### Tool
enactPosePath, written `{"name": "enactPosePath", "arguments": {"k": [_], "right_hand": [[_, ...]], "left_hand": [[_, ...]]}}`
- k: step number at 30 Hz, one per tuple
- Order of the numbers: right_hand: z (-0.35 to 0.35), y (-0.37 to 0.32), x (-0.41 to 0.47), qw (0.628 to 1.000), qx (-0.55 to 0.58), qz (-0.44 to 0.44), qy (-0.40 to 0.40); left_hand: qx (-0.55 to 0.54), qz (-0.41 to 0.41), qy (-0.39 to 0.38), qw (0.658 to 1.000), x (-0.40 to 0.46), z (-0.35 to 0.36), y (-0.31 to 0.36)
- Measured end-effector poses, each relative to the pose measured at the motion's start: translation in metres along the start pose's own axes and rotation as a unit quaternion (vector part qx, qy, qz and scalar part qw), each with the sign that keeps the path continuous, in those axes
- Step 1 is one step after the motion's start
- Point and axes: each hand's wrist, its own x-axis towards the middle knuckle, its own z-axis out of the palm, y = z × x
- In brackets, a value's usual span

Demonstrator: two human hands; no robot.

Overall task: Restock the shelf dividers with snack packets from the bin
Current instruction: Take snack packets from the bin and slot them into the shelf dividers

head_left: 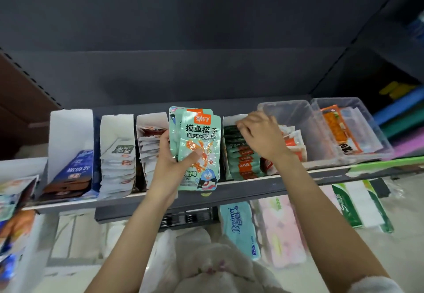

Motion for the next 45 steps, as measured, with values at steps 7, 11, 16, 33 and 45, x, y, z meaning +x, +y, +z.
{"name": "enactPosePath", "arguments": {"k": [7,11,16,33,45], "right_hand": [[-0.032,-0.051,-0.032,0.939,0.314,0.120,0.076],[-0.039,-0.073,-0.037,0.852,0.491,0.182,0.008],[-0.042,-0.064,-0.043,0.795,0.562,0.228,0.021],[-0.077,-0.010,-0.010,0.780,0.558,0.178,0.221],[-0.021,0.012,0.027,0.949,0.282,0.137,0.042]], "left_hand": [[0.044,0.041,-0.015,0.998,0.006,0.007,0.003],[0.037,0.044,-0.048,0.997,0.004,0.016,0.003],[-0.039,-0.006,-0.044,0.998,0.004,0.014,0.002],[0.108,0.059,0.017,0.992,0.016,-0.021,0.001],[0.101,0.054,-0.002,0.993,0.023,-0.014,0.006]]}}
